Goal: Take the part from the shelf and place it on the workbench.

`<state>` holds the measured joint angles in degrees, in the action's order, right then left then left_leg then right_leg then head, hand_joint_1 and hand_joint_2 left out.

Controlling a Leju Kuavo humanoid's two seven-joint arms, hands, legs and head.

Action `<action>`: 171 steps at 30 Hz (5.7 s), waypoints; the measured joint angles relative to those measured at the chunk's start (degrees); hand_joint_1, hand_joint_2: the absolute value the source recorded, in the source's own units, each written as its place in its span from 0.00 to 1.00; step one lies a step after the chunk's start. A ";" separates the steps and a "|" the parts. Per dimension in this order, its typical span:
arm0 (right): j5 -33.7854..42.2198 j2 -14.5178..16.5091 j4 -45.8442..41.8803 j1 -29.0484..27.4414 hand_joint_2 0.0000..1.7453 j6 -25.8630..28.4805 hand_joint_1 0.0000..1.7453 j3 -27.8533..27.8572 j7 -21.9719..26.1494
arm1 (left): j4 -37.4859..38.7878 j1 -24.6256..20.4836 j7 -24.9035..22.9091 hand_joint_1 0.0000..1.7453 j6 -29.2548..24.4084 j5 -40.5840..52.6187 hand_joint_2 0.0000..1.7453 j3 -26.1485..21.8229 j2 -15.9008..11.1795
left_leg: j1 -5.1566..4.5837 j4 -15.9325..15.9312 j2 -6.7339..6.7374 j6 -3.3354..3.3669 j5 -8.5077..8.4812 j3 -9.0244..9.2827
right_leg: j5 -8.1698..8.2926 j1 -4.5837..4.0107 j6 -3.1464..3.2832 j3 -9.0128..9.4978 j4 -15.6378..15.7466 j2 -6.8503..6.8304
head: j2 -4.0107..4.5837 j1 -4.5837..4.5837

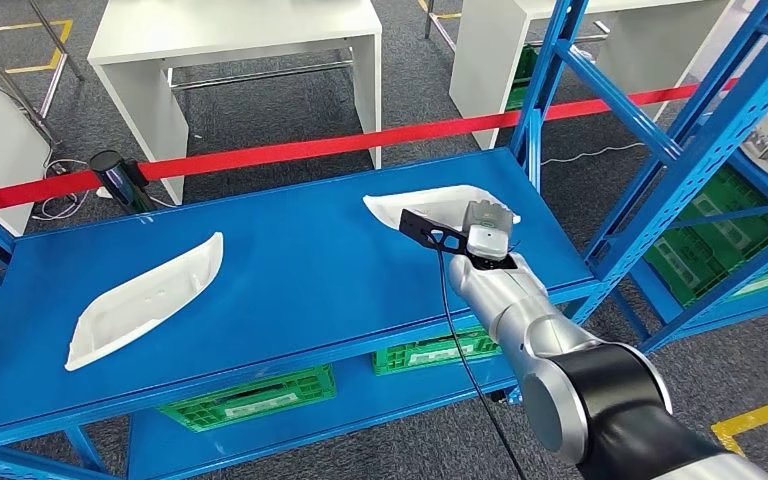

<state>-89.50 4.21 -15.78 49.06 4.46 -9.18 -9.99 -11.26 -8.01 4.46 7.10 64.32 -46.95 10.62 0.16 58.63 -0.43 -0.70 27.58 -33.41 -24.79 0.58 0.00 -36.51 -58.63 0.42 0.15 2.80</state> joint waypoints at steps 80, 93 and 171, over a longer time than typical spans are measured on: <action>-0.56 1.25 0.19 2.71 1.00 0.45 1.00 0.43 0.66 | -0.24 -0.22 2.27 0.00 0.00 -0.91 1.00 -0.03 -0.04 | 0.00 0.00 0.02 0.00 0.00 0.02 | 0.01 0.01 -0.01 0.02 -0.01 -0.01 | 0.00 -0.01; -0.55 3.28 0.15 14.77 1.00 -0.31 1.00 -2.60 -0.63 | -0.22 -0.84 1.63 0.00 0.00 -1.09 1.00 -0.09 0.49 | 0.00 0.01 -0.01 -0.01 -0.03 -0.01 | 0.03 0.01 -0.03 -0.02 -0.05 0.00 | 0.00 -0.02; -0.50 5.31 0.15 16.18 1.00 -0.73 1.00 -21.25 0.25 | -0.33 -0.56 4.16 0.00 0.00 0.81 1.00 0.72 0.81 | 0.26 5.04 0.15 -1.90 1.23 -4.95 | -2.19 0.60 1.80 1.28 -1.43 -0.15 | 0.00 -0.04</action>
<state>-90.01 9.51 -15.63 65.23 3.73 -30.43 -9.74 -11.58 -8.57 8.62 7.10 65.13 -46.23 11.43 0.42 63.67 -0.28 -2.60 28.81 -38.36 -26.98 1.19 1.80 -35.23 -60.05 0.27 0.15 2.76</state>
